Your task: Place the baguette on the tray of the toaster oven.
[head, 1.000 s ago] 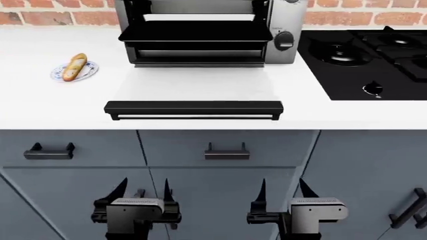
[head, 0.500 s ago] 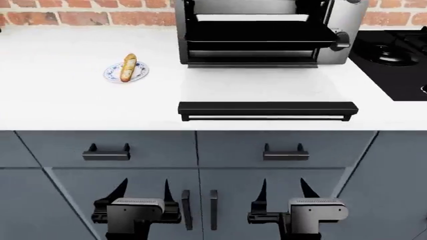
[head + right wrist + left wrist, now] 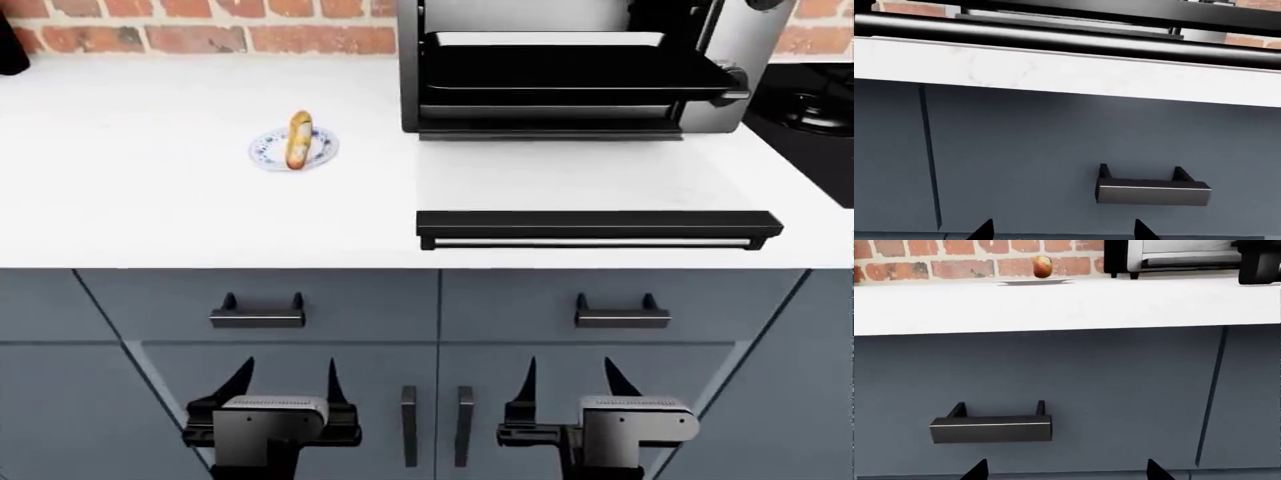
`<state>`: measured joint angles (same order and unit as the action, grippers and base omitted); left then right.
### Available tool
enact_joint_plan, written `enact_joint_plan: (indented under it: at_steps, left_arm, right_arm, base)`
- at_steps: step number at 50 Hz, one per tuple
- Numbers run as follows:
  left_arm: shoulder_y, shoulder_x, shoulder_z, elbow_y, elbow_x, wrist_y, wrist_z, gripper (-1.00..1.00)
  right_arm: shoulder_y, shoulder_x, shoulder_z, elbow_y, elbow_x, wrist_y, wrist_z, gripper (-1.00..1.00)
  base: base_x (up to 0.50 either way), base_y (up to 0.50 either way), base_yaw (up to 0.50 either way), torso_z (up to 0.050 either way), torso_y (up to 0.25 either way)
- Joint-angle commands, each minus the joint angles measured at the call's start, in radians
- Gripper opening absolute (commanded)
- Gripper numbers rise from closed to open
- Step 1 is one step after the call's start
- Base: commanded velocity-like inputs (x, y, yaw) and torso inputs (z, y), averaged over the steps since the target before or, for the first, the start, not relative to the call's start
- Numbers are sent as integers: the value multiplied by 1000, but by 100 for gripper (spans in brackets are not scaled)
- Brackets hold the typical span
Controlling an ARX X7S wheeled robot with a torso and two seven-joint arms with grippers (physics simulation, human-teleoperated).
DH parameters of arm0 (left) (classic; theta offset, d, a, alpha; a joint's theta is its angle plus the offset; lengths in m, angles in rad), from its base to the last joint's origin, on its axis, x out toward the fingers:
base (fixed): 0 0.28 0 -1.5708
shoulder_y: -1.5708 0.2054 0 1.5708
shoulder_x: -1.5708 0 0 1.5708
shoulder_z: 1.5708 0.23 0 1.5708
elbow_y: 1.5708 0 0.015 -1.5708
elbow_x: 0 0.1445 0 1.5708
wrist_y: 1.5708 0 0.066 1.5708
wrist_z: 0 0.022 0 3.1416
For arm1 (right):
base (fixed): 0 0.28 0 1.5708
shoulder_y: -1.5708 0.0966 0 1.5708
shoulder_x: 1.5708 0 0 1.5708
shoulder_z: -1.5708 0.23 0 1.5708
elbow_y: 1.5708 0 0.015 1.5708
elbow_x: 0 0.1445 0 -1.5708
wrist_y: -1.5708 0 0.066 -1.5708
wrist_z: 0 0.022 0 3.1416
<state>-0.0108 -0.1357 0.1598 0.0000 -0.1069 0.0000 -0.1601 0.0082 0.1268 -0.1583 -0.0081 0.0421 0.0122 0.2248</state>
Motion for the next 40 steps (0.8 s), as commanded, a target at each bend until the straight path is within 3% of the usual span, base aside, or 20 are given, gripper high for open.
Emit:
enact_joint_plan:
  at_steps: [1, 37, 40]
  left_arm:
    - [-1, -7, 10, 0, -3, 3, -12, 100]
    - [-6, -28, 37, -1, -14, 4, -39, 100]
    - [-5, -23, 30, -5, -28, 17, -42, 100]
  right_arm:
    - [1, 7, -6, -5, 11, 15, 13, 100]
    - [5, 29, -32, -11, 34, 32, 36, 100]
    - [6, 31, -34, -12, 36, 34, 38, 100]
  base:
    - [0, 0, 0, 50, 0]
    - [0, 0, 0, 50, 0]
    - [0, 0, 0, 0, 0]
